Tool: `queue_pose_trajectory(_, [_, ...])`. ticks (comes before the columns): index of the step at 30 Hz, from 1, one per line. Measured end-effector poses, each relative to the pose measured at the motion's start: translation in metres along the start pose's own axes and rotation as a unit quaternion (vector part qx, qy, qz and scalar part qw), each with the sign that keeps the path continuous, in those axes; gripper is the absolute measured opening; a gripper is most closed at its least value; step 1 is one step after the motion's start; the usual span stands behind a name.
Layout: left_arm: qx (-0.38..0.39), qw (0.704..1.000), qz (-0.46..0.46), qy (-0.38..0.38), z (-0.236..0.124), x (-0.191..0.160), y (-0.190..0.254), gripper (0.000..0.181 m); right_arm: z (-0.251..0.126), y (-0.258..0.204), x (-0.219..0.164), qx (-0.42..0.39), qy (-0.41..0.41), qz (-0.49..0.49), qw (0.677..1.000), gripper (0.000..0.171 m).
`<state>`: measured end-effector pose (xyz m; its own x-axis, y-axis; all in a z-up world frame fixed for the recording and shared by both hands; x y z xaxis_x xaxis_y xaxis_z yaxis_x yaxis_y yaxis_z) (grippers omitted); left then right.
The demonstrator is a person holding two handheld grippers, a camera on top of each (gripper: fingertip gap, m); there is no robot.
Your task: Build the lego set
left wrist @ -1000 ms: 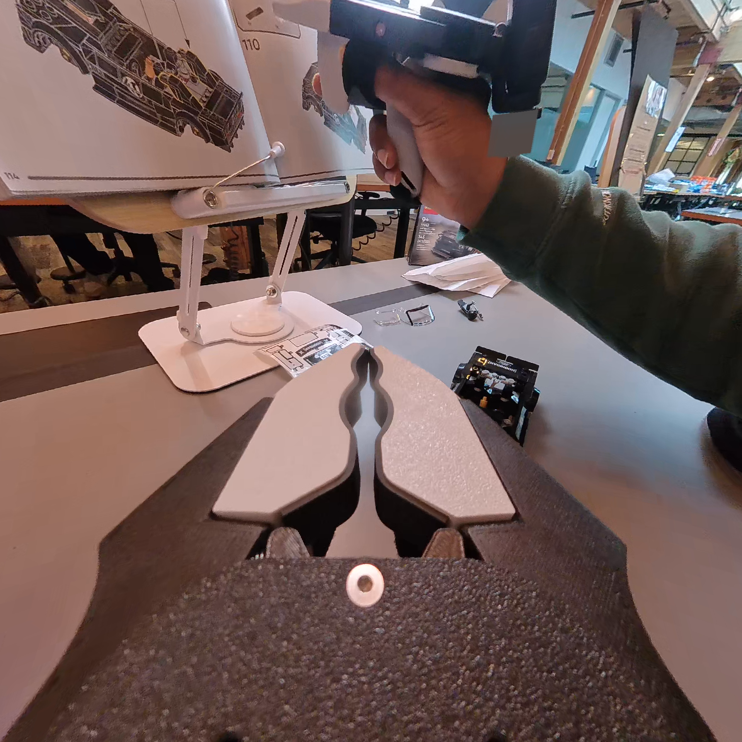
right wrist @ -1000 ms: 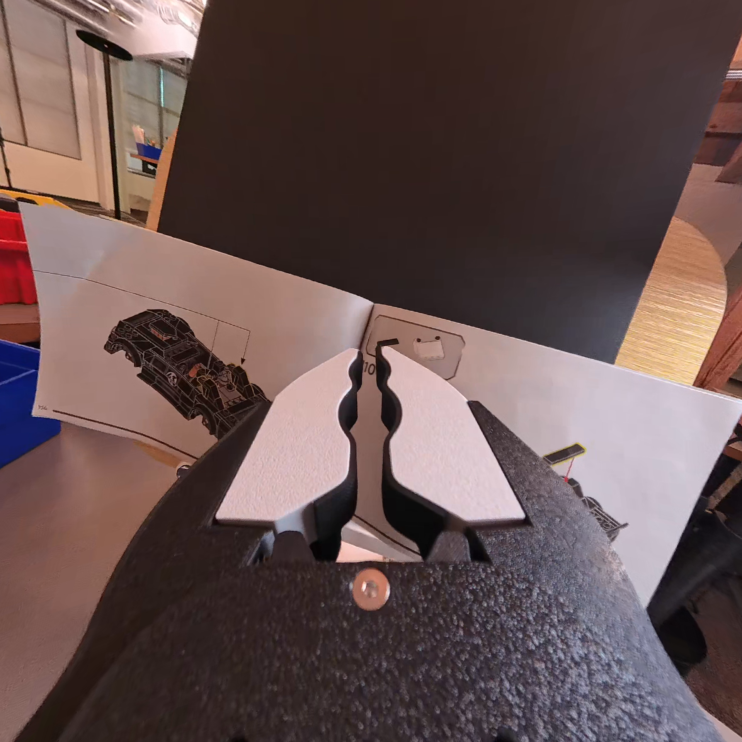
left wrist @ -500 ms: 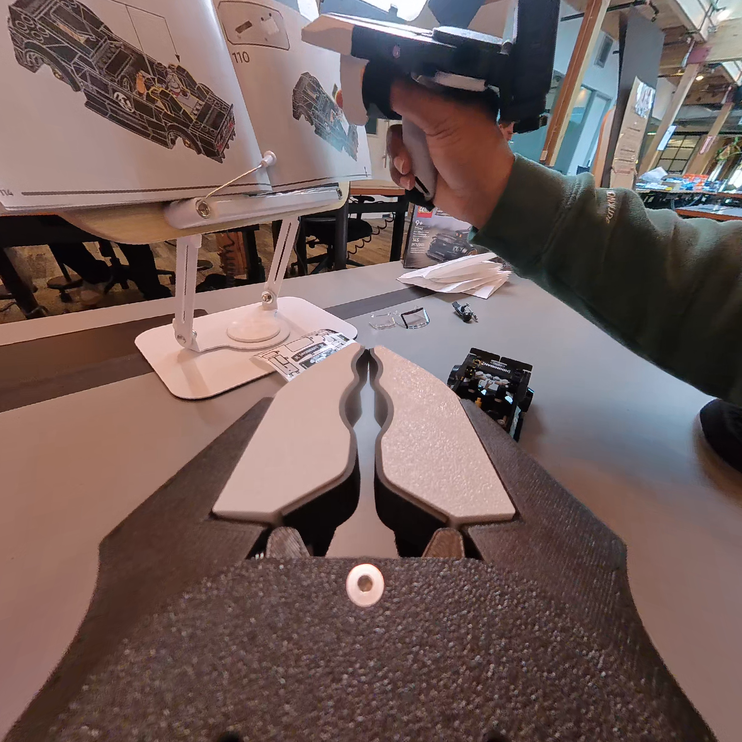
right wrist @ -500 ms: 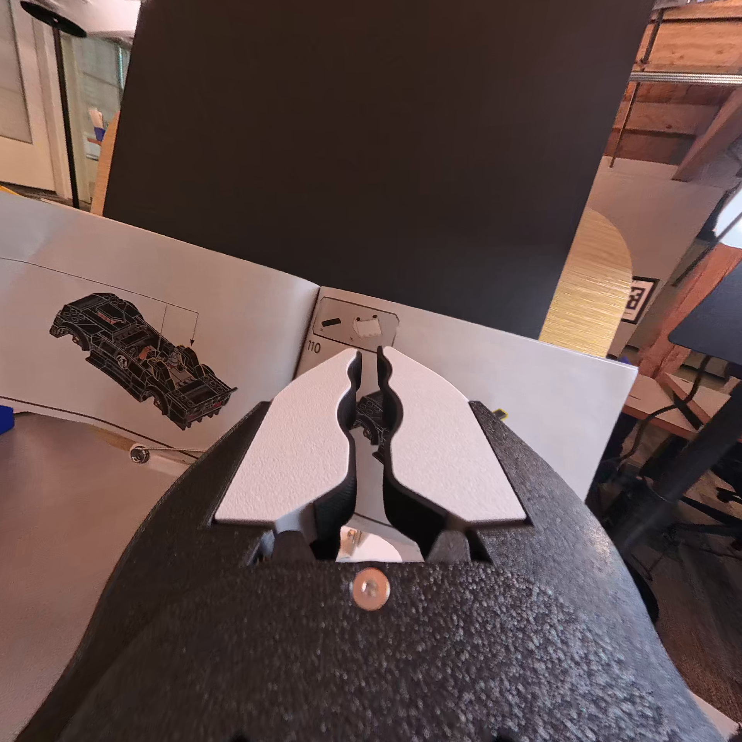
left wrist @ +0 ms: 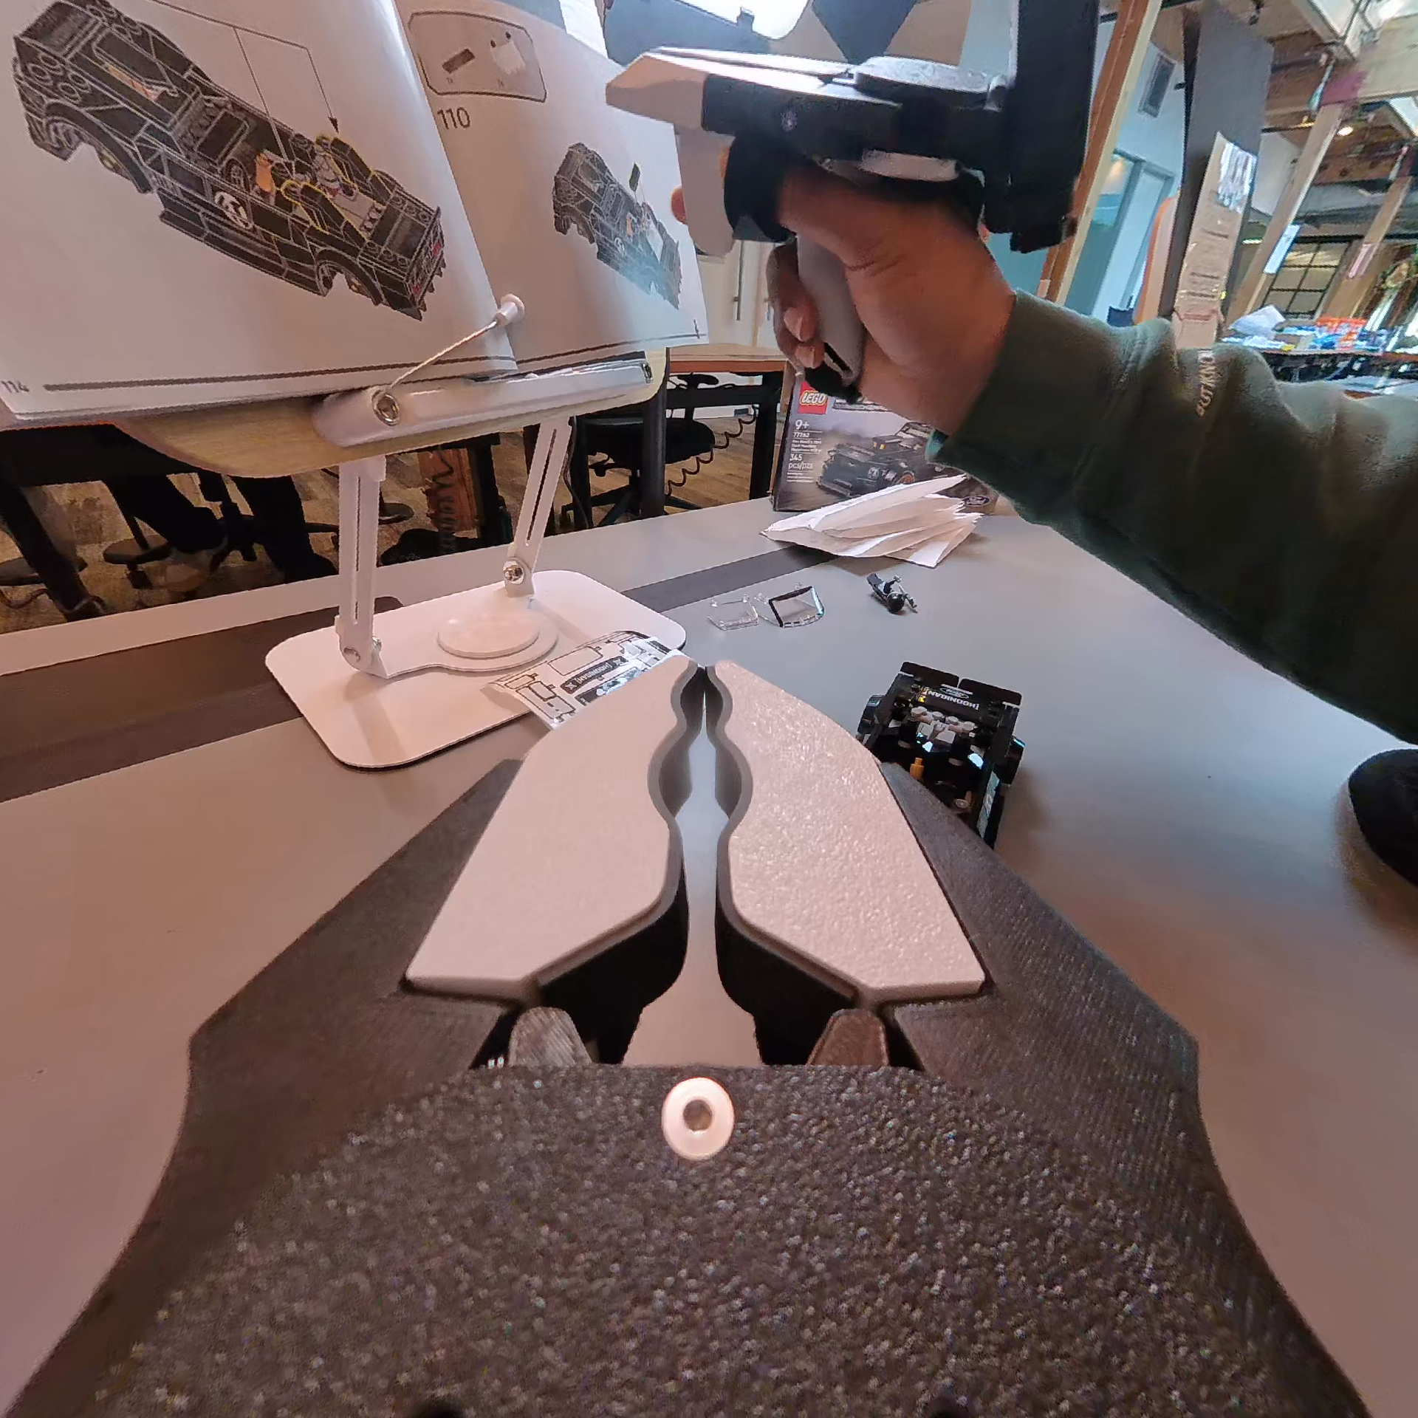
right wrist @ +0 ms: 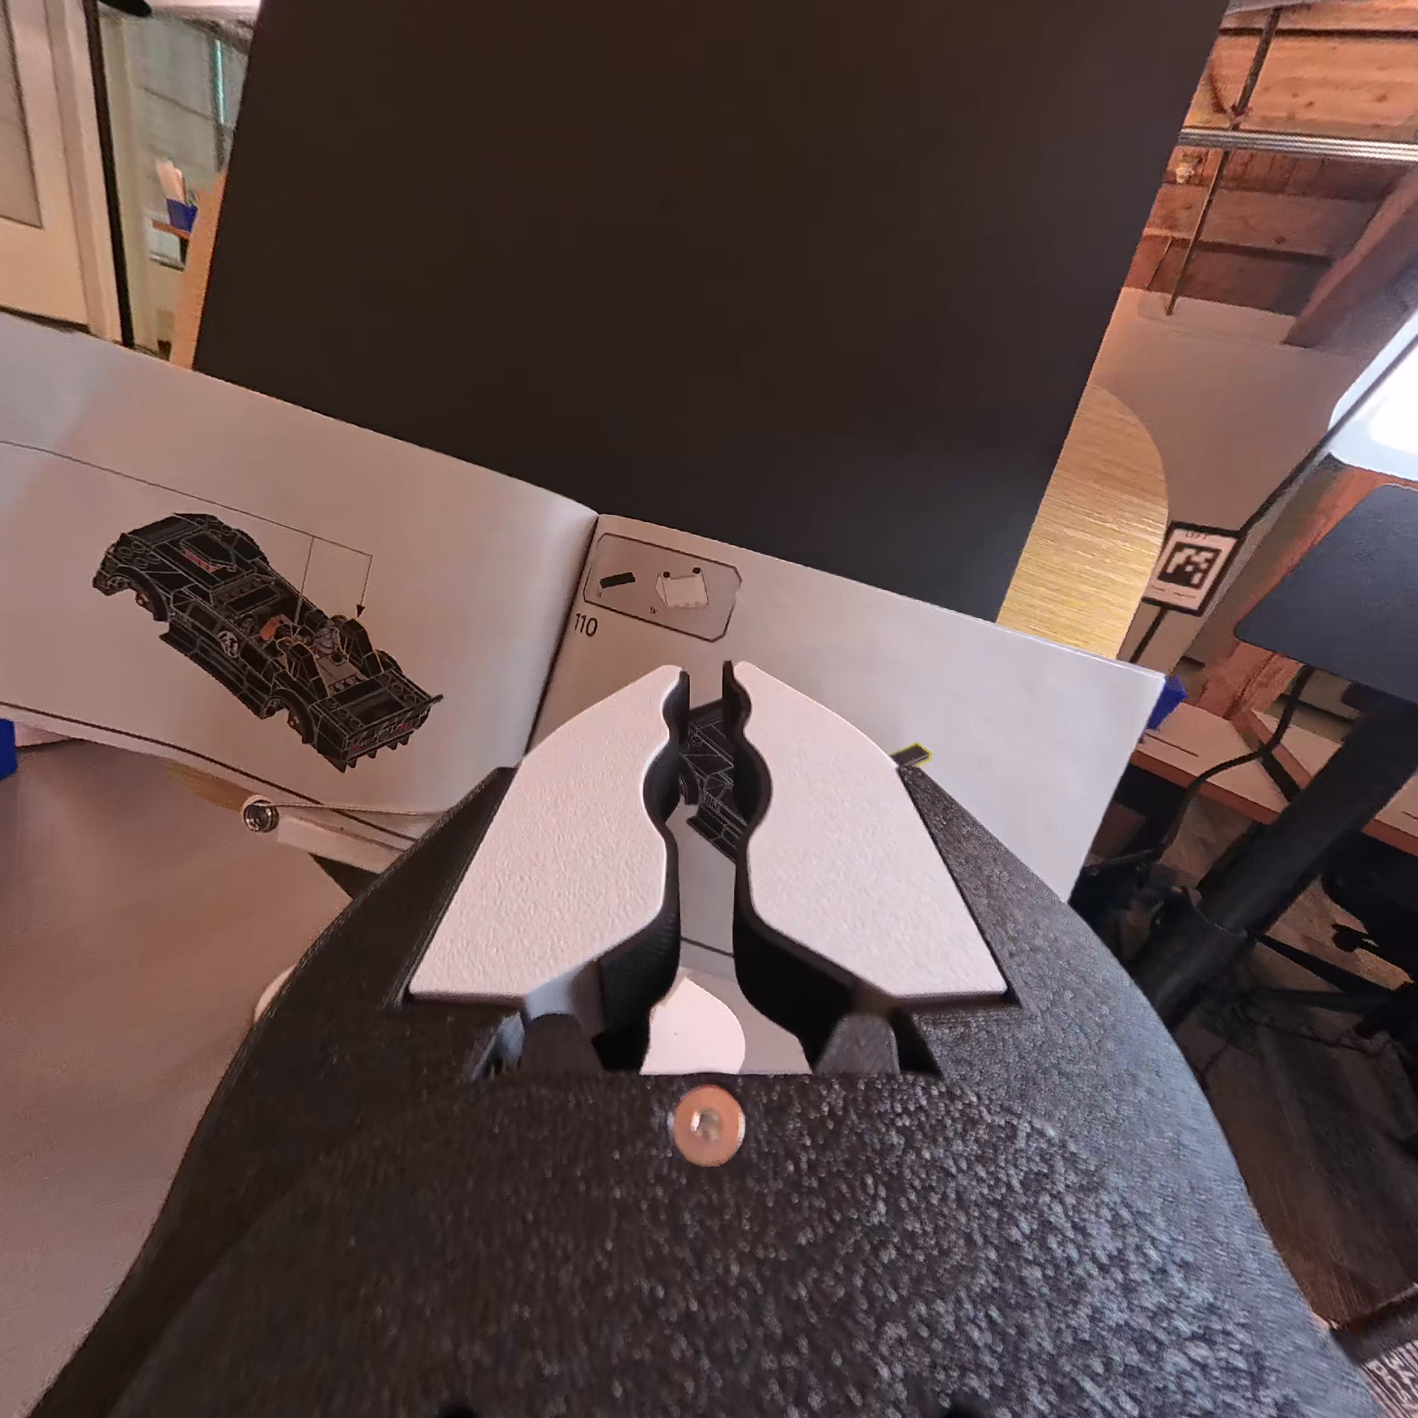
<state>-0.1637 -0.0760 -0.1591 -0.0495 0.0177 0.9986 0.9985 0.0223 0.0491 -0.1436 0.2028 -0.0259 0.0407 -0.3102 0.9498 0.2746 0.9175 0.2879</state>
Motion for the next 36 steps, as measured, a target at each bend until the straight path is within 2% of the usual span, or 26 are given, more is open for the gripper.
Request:
queue_pose_trajectory(20, [-0.011, 1.000, 0.003, -0.015, 0.004, -0.006, 0.003, 0.000, -0.054, 0.000, -0.056, -0.012, -0.046, 0.023, 0.999, 0.007])
queue_pose_trajectory(30, [-0.002, 1.000, 0.009, -0.023, 0.006, -0.009, 0.002, 0.000, -0.061, -0.004, -0.044, -0.007, -0.024, 0.034, 0.999, 0.007])
queue_pose_trajectory(36, [-0.022, 0.999, 0.027, -0.019, 0.002, -0.003, 0.009, 0.000, -0.090, -0.017, -0.028, 0.028, -0.008, 0.077, 0.997, 0.007])
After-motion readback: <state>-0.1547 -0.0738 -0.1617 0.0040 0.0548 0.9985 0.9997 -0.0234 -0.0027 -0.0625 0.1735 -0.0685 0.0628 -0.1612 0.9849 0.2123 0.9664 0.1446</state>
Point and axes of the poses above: each gripper's, where its closed fingertips meet, z out along the fingers, x out of its top, y = z × x across the jaws, the point moved 8 cm from there along -z, back along the fingers
